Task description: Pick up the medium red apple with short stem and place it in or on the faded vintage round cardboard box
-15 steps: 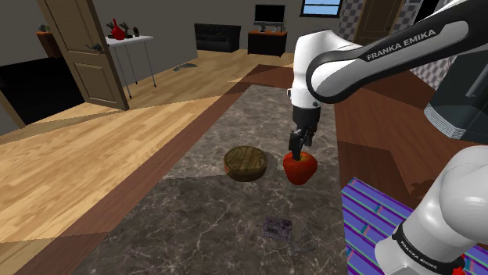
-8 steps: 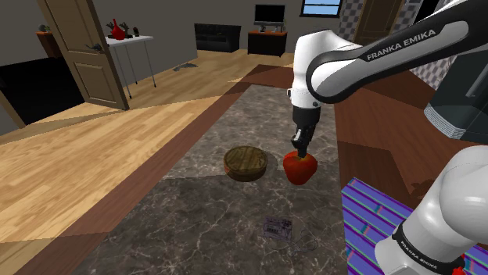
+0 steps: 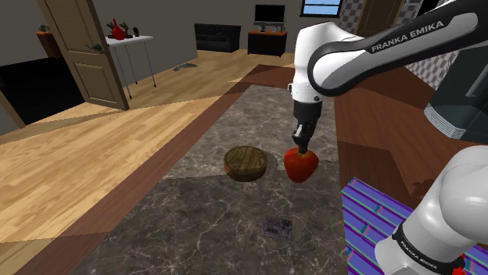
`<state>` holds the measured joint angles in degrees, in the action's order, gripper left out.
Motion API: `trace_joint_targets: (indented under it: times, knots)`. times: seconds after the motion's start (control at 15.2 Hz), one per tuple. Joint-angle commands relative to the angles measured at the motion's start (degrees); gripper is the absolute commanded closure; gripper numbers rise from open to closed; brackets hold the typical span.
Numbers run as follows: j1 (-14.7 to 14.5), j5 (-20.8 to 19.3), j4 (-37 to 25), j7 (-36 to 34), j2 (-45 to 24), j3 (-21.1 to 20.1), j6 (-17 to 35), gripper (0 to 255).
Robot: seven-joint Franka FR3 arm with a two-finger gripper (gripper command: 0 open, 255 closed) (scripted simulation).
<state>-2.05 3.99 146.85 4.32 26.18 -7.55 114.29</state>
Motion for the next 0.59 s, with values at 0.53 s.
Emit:
trace_joint_targets:
  times: [0.53]
  knots:
    - [0.0,-0.2,-5.9,0.0,2.6,0.5,-8.5,255]
